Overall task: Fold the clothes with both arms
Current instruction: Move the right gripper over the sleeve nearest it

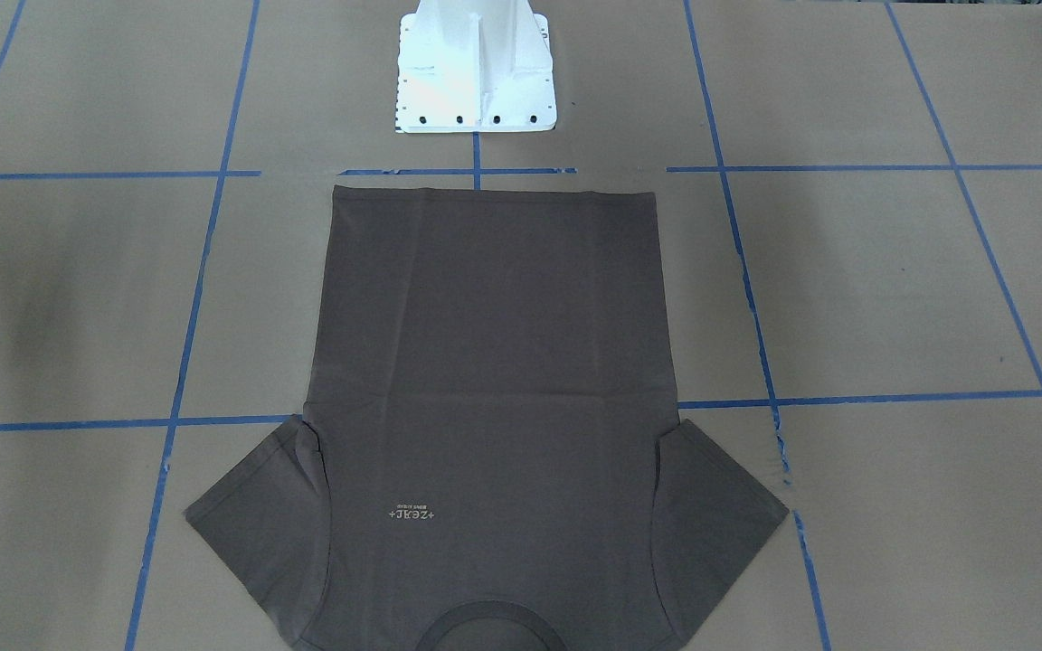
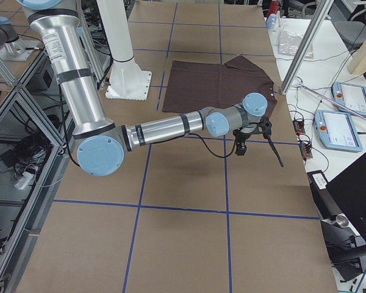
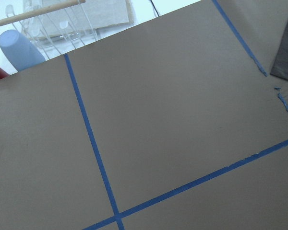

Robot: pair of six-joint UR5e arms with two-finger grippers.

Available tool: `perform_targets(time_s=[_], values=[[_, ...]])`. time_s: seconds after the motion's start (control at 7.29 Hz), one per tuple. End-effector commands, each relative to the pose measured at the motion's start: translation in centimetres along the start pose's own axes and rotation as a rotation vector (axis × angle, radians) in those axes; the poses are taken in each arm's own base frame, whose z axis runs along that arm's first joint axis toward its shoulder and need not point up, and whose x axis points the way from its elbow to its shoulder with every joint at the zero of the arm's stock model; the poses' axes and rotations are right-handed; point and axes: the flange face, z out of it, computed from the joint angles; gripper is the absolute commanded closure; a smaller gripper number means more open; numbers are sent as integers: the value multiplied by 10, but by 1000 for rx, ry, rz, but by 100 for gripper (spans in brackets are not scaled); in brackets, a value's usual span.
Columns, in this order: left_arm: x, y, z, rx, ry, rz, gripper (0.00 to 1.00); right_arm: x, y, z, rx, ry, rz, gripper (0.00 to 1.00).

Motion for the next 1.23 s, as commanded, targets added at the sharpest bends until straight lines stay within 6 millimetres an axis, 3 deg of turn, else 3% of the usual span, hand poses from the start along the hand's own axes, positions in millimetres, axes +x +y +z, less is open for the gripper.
perform_targets(time_s=[0.0,0.14,0.27,0.55,0.82,0.96,1.1], values=[[11,-11,5,3,13,-15,0,-23,-62,42,80,26,-52,0],[12,-14,4,6,15,-12,0,-54,-74,65,138,80,-7,0],[14,-16,2,11,16,-7,0,-79,-74,84,192,96,60,0],[15,-21,2,14,16,-5,0,-93,-67,105,173,85,81,0],[18,-30,0,17,18,-3,0,-120,-54,134,143,78,87,0],[18,-30,0,17,18,-2,0,-146,-60,140,156,80,102,0],[17,-30,1,17,18,-2,0,-175,-70,162,173,112,113,0]])
